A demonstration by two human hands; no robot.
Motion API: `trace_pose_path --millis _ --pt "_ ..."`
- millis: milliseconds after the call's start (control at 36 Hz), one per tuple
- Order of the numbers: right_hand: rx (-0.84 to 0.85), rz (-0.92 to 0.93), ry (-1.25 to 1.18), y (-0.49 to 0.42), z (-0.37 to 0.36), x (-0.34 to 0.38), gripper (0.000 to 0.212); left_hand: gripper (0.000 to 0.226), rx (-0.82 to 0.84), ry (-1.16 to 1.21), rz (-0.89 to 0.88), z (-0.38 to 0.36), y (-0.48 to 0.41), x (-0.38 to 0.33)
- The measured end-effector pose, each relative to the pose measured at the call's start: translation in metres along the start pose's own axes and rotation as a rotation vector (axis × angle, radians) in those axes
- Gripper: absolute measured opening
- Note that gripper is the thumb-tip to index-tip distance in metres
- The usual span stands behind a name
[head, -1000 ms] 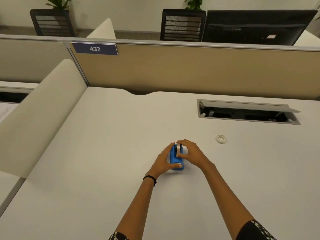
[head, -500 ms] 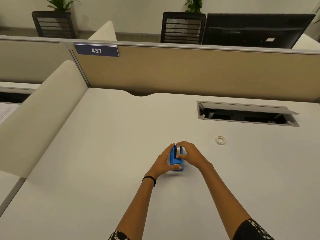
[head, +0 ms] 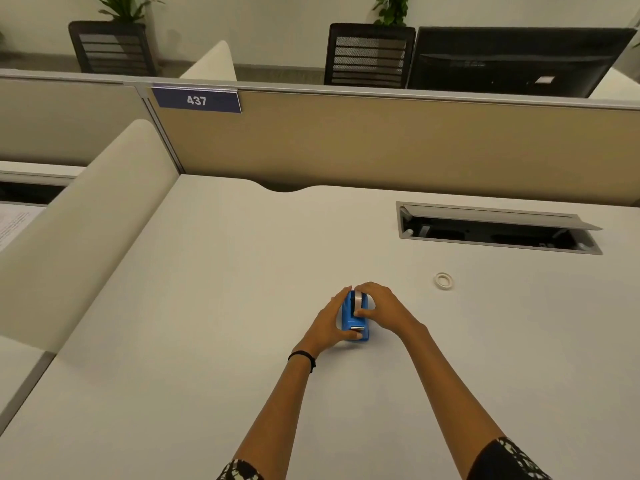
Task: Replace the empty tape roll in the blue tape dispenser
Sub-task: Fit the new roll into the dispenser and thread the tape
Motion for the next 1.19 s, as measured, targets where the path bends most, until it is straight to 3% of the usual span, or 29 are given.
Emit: trace_pose_path --millis 194,306,500,667,1194 --pt "0.039 -0.036 0.055 -0.001 0.000 0.001 0.060 0.096 0.012 -0.010 -0.007 0.000 0.000 0.002" --pt "-0.021 0.018 0.038 0.004 -0.003 0.001 0.064 0.095 0.012 0.000 -0.007 0.000 0.001 0.002" --pt "-0.273 0.192 -0.036 0.018 -0.004 -0.002 0.038 0.094 0.002 0.013 -0.007 0.000 0.001 0.001" --pt "-0.341 0.276 0.031 0.023 -0.006 0.000 0.022 0.095 0.010 0.014 -0.012 0.001 0.001 0.001" --pt "-0.280 0.157 0.032 0.016 0.000 0.009 0.022 0.094 0.001 -0.009 -0.024 0.000 0.001 0.002"
Point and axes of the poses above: each hand's wrist, its own y-axis away from the middle knuckle, its own z-axis out of the back of the hand, x = y × z, the point moved 1 cm from there along -y, towards the middle knuckle, and after that the axes turned 14 degrees about -x, right-handed, at the moved point
